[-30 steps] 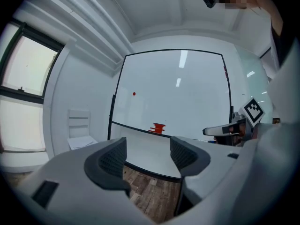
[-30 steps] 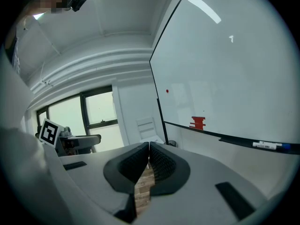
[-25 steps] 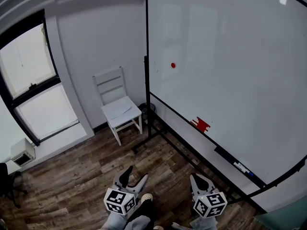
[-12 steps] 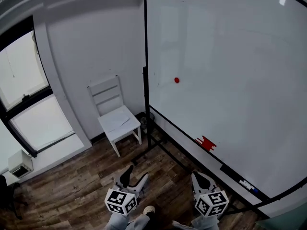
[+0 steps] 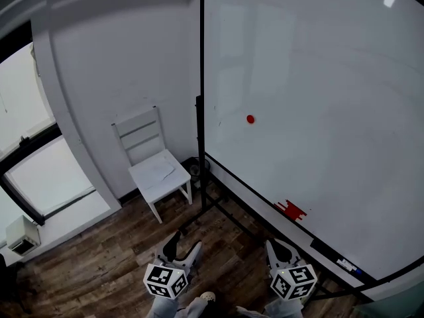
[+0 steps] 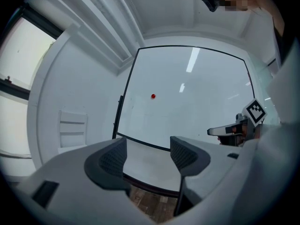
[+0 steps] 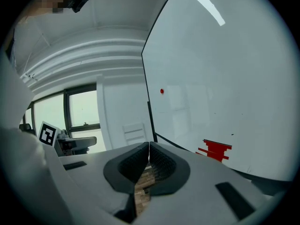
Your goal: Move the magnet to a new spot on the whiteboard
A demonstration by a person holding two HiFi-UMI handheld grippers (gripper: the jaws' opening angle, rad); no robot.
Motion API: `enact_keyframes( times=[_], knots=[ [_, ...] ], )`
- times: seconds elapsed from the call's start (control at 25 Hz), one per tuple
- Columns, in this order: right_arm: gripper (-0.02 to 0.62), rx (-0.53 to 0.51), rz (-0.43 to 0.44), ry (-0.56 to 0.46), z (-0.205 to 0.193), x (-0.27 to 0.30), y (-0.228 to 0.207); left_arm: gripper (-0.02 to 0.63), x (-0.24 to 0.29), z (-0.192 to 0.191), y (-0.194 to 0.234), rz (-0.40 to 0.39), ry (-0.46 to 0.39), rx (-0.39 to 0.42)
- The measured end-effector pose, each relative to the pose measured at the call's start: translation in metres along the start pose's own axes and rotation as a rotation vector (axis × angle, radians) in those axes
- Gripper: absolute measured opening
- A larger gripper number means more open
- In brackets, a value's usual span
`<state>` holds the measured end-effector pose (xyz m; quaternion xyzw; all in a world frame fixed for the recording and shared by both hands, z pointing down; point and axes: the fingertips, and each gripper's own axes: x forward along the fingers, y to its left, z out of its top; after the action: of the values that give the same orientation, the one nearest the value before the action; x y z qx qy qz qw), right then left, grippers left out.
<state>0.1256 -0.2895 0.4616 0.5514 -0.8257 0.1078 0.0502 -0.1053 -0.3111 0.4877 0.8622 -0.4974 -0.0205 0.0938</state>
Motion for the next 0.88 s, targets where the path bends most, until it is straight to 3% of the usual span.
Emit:
enact_keyframes(
  times=[0.4,0.88],
  knots=[
    [0.028,0.007,-0.060,-0.033,0.006,0.041,0.000,0.287,0.033,0.008,0.040,-0.051,-0.008,0.027],
    [0.028,0.022,-0.090,-0.002,0.000,0.053,0.000,0.287,0.051,0.009,0.034,-0.133,-0.005,0.015]
  ],
)
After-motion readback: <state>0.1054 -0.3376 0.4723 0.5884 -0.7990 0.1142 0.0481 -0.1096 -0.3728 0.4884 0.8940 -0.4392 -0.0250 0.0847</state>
